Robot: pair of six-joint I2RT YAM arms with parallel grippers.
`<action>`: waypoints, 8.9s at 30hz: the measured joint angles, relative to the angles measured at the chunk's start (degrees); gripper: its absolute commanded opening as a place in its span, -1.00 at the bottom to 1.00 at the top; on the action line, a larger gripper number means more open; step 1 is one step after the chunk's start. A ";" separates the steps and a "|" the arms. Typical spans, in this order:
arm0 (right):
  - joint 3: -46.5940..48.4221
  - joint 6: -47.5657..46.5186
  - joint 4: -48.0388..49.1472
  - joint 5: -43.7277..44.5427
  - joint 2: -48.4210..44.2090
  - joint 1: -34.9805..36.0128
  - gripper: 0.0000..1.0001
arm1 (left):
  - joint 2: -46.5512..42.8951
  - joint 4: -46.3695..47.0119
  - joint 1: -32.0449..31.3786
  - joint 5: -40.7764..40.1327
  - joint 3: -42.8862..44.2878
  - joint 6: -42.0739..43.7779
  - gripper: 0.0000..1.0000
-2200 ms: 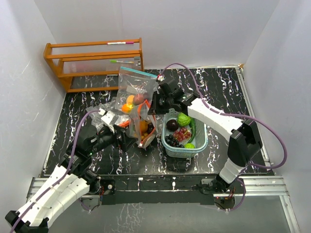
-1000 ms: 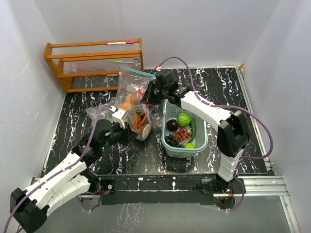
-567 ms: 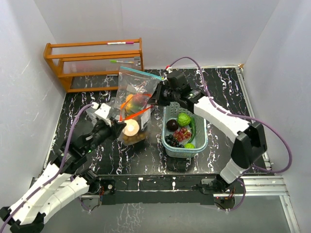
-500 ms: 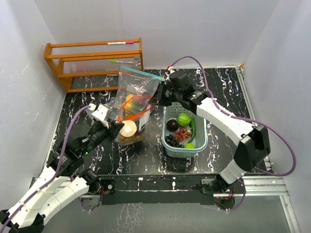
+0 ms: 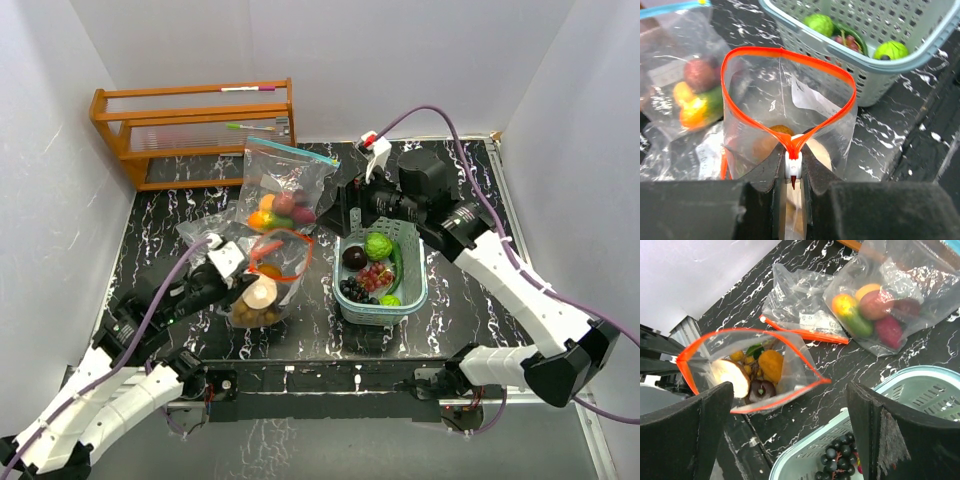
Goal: Place the food in the zip-top bag and seal the zipper
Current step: Zip the zipper food storage bag at the center of the board.
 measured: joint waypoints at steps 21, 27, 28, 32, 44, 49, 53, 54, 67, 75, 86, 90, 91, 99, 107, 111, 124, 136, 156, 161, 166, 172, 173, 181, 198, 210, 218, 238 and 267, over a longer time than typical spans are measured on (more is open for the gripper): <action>-6.47 -14.60 1.55 -5.09 2.25 2.56 0.97 | 15.72 -5.64 0.00 14.60 6.29 17.00 -1.00; -3.06 -15.69 1.22 -2.71 6.34 2.56 0.97 | 12.15 -8.98 0.00 9.94 10.99 19.12 -1.00; -3.06 -15.72 1.09 -2.36 6.69 2.56 0.97 | 10.95 -9.31 0.00 9.38 11.54 19.30 -1.00; -3.06 -15.45 1.07 0.04 8.04 2.58 0.97 | 7.58 -9.99 0.00 8.28 13.55 19.76 -1.00; -1.07 -13.68 -10.25 17.57 5.57 3.48 0.97 | 6.21 -6.80 -0.22 -11.67 12.11 22.18 -1.00; -0.79 -13.66 -12.17 15.10 1.70 3.30 0.97 | 6.60 -3.41 -0.31 -16.31 8.02 22.56 -1.00; -4.24 -15.58 -11.28 7.28 -3.15 2.73 0.97 | 7.72 -0.85 -0.31 -14.10 6.21 22.56 -1.00; -5.18 -16.24 -10.88 5.20 -4.55 2.67 0.97 | 7.96 -0.15 -0.31 -13.07 5.70 22.60 -1.00; -5.86 -20.68 -2.62 -11.91 -3.04 3.08 0.97 | 15.02 0.48 -0.31 -1.27 6.25 26.23 -1.00; -6.03 -20.55 3.58 -9.99 -0.70 7.17 0.97 | 20.31 -0.31 -0.31 3.41 10.75 26.51 -1.00; -6.78 -17.11 12.11 -7.93 -0.39 8.22 0.97 | 22.91 -1.22 -0.26 6.43 11.91 22.88 -1.00; -6.82 -16.50 13.18 -7.08 1.20 10.67 0.96 | 25.18 -2.01 -0.26 6.73 14.05 21.16 -1.00; -6.82 -16.37 13.42 -6.60 1.68 11.58 0.96 | 25.68 -2.43 -0.26 6.73 14.82 20.79 -1.00; -7.65 -16.02 13.64 -1.95 3.93 17.05 0.90 | 28.20 -4.90 0.09 6.75 18.47 18.97 -1.00; -9.79 -13.86 14.56 6.49 3.93 16.98 0.14 | 26.14 -5.31 0.09 6.78 18.47 17.92 -1.00; -10.84 -12.68 15.21 8.11 3.93 16.98 -0.42 | 25.51 -5.29 0.09 6.86 18.47 17.42 -1.00; -11.19 -11.96 15.74 3.52 2.54 17.16 -0.84 | 22.08 -4.20 0.09 7.69 17.75 16.90 -0.53; -10.05 -10.73 15.39 -4.57 0.81 16.59 -0.83 | 12.07 4.57 0.09 8.74 10.23 14.80 -0.52; -7.76 -7.43 15.69 -8.35 0.15 16.22 -0.60 | 7.52 14.32 0.09 10.60 3.91 13.55 -1.00; -7.85 -7.74 14.95 -5.14 -1.14 16.24 0.09 | 8.28 12.22 0.09 12.22 4.90 14.51 -1.00; -8.33 -10.54 14.19 -0.57 -5.90 16.22 0.87 | 10.14 8.87 0.09 12.50 7.80 15.04 -1.00; -7.76 -15.23 12.98 1.46 -8.66 16.22 0.99 | 11.74 5.14 0.09 12.44 9.92 14.95 -1.00; -7.52 -16.24 12.39 1.53 -8.52 16.22 0.99 | 12.24 4.61 0.09 12.44 10.38 14.84 -1.00; -3.54 -22.93 8.79 -0.04 -1.86 16.22 0.09 | 16.17 0.26 0.09 12.63 13.16 12.55 -1.00; -2.82 -24.33 11.08 -9.79 0.85 16.22 0.00 | 18.18 -3.37 0.09 12.68 15.37 10.05 -1.00; -2.51 -25.40 13.35 -12.52 1.09 16.22 -0.01 | 18.36 -3.54 0.09 12.68 15.41 10.03 -1.00; -2.08 -25.38 15.15 -13.22 3.67 16.22 -0.07 | 18.40 -3.54 0.09 12.68 15.41 10.01 -1.00; -1.77 -24.41 16.15 -14.25 4.13 16.24 -0.40 | 18.38 -3.56 0.09 12.50 15.41 9.81 -1.00; -1.77 -23.96 14.84 -13.79 4.13 16.22 -0.12 | 18.34 -3.56 0.09 12.48 15.41 9.84 -1.00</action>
